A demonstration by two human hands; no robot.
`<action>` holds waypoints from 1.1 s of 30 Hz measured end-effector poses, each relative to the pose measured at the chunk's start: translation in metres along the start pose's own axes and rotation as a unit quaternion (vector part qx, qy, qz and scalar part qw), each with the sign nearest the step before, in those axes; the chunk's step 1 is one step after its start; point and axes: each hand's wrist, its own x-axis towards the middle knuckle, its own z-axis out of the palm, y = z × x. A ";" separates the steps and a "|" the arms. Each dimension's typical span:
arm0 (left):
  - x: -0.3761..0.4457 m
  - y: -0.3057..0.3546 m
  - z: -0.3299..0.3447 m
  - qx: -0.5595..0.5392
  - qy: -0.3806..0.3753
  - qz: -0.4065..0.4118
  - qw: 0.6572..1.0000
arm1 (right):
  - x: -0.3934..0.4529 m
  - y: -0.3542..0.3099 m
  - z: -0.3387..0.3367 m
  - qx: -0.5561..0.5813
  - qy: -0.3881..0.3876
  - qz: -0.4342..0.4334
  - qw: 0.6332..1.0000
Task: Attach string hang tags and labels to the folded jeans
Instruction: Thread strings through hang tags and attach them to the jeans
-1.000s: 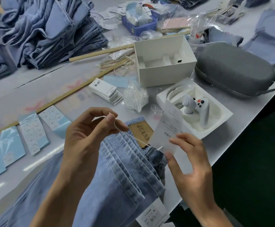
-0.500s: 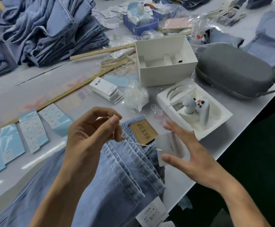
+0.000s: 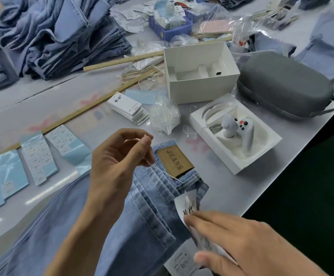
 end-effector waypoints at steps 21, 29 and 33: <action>-0.022 0.003 0.009 0.285 -0.166 0.081 0.940 | 0.037 0.006 0.063 0.156 0.264 0.165 0.937; -0.030 0.002 0.015 0.422 -0.188 0.122 0.879 | 0.025 0.009 0.051 0.470 0.258 0.248 0.807; -0.030 0.007 0.018 0.457 -0.219 0.159 0.848 | 0.024 0.010 0.049 0.501 0.288 0.266 0.772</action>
